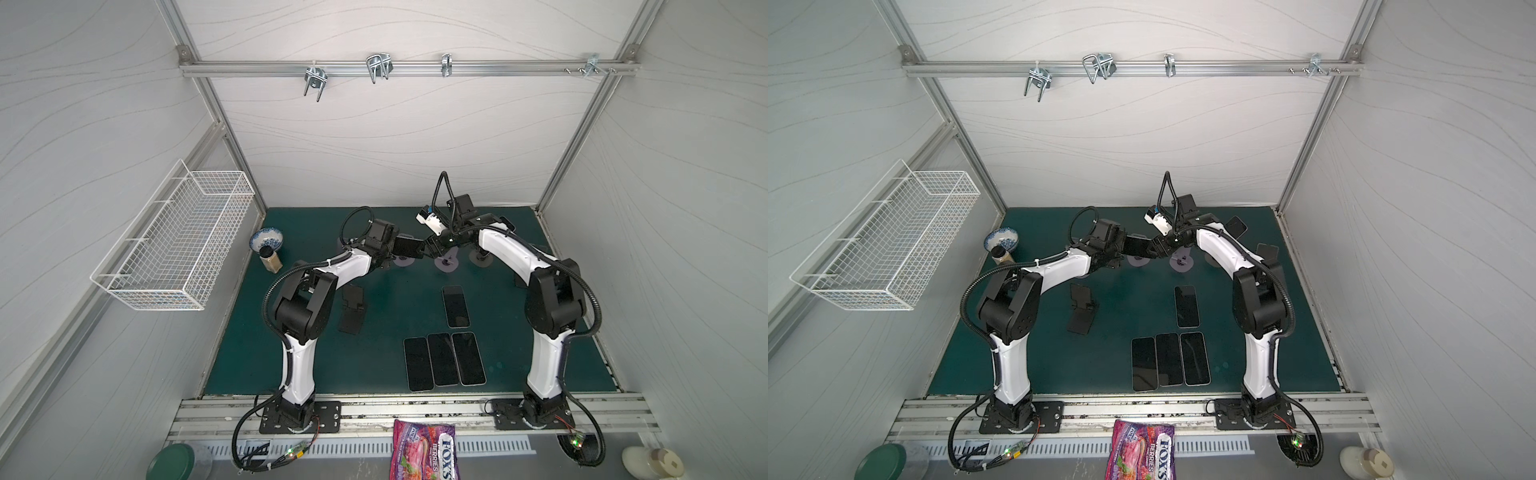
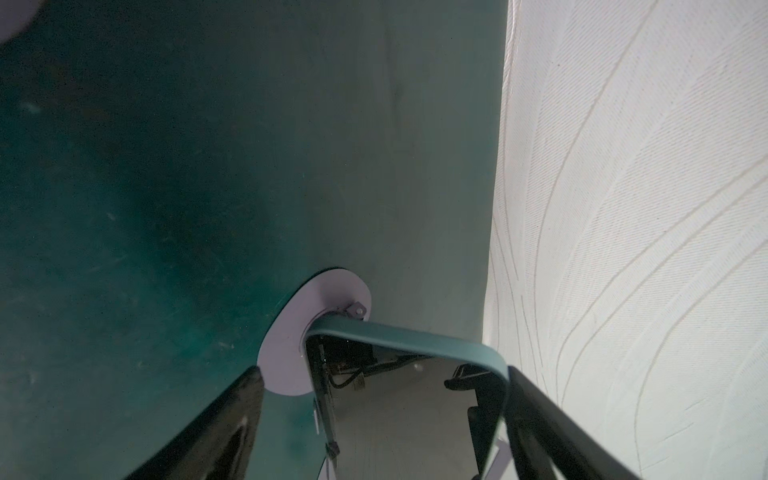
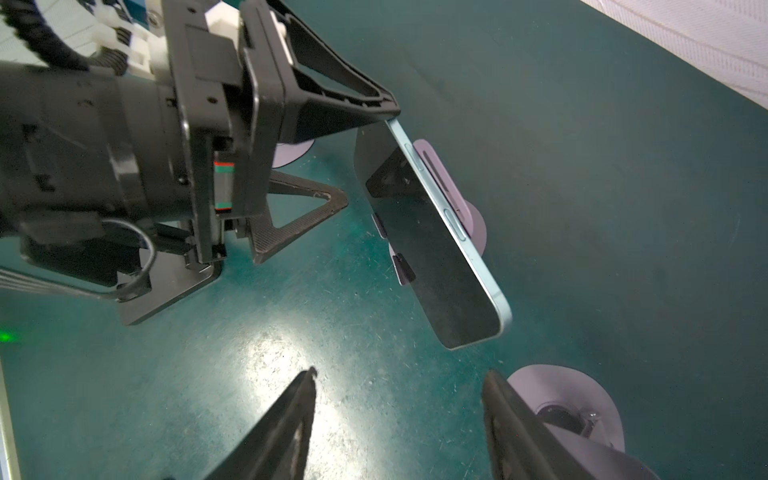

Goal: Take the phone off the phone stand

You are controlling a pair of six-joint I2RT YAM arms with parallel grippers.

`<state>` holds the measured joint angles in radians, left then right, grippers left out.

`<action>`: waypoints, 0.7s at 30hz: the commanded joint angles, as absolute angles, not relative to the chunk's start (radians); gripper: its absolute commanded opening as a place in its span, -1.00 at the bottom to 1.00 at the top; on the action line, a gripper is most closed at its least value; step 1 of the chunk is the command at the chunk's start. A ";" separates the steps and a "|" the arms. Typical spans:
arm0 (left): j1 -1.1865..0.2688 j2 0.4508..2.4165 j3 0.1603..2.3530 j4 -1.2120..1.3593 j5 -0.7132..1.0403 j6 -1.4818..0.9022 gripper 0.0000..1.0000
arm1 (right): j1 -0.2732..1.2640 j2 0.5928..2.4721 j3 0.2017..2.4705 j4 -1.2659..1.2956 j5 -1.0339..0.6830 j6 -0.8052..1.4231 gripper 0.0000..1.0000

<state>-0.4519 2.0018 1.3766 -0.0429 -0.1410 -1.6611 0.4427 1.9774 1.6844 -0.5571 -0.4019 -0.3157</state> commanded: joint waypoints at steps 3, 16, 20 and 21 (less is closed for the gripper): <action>-0.449 2.045 1.428 -0.004 -0.131 -1.670 0.78 | 0.437 1.944 1.677 -0.561 -0.428 -0.353 0.29; -0.449 2.067 1.436 0.028 -0.130 -1.669 0.72 | 0.431 1.951 1.679 -0.571 -0.426 -0.359 0.29; -0.449 2.074 1.437 0.031 -0.128 -1.675 0.69 | 0.429 1.953 1.679 -0.572 -0.425 -0.362 0.29; -0.449 2.076 1.438 0.032 -0.130 -1.675 0.69 | 0.427 1.952 1.681 -0.572 -0.428 -0.362 0.29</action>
